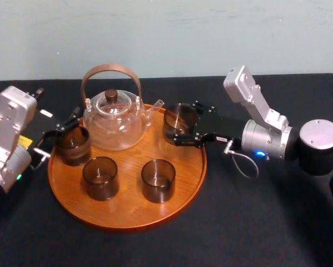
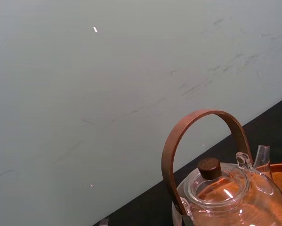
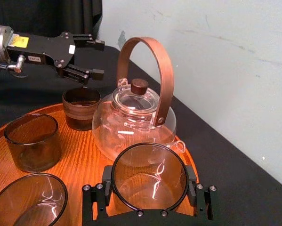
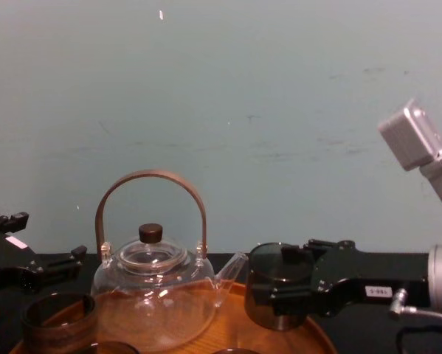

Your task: Pick up the glass from the table and place it on the tray.

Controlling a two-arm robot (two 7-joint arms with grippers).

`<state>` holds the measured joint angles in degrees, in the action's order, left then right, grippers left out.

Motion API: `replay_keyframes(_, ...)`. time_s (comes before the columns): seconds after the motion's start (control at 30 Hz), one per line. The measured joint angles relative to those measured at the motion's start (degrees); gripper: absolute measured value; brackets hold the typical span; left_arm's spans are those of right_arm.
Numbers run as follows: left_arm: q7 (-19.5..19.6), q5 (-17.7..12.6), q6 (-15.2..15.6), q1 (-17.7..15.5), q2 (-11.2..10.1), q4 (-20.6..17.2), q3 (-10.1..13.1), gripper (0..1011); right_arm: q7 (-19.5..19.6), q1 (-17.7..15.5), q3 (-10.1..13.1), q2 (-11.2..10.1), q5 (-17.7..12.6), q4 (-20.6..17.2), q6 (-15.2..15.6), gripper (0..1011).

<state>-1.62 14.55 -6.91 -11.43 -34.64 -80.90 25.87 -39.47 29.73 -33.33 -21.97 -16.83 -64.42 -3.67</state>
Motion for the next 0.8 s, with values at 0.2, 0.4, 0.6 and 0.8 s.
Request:
replay_keyframes(0.2,0.00,0.00,0.00,0.00,0.00,0.00,0.00,1001,0.28,0.45,-0.37,1.19,0.21,2.32,-0.25,916)
replay_keyframes(0.4,0.00,0.00,0.00,0.00,0.00,0.00,0.00,1001,0.33,0.85,-0.73,2.14,0.60,4.13,-0.52,916)
replay_keyframes(0.6,0.00,0.00,0.00,0.00,0.00,0.00,0.00,1001,0.53,1.04,-0.82,2.82,0.95,5.48,-0.71,916)
replay_keyframes(0.8,0.00,0.00,0.00,0.00,0.00,0.00,0.00,1001,0.63,1.23,-0.87,3.36,1.34,6.68,-0.94,916)
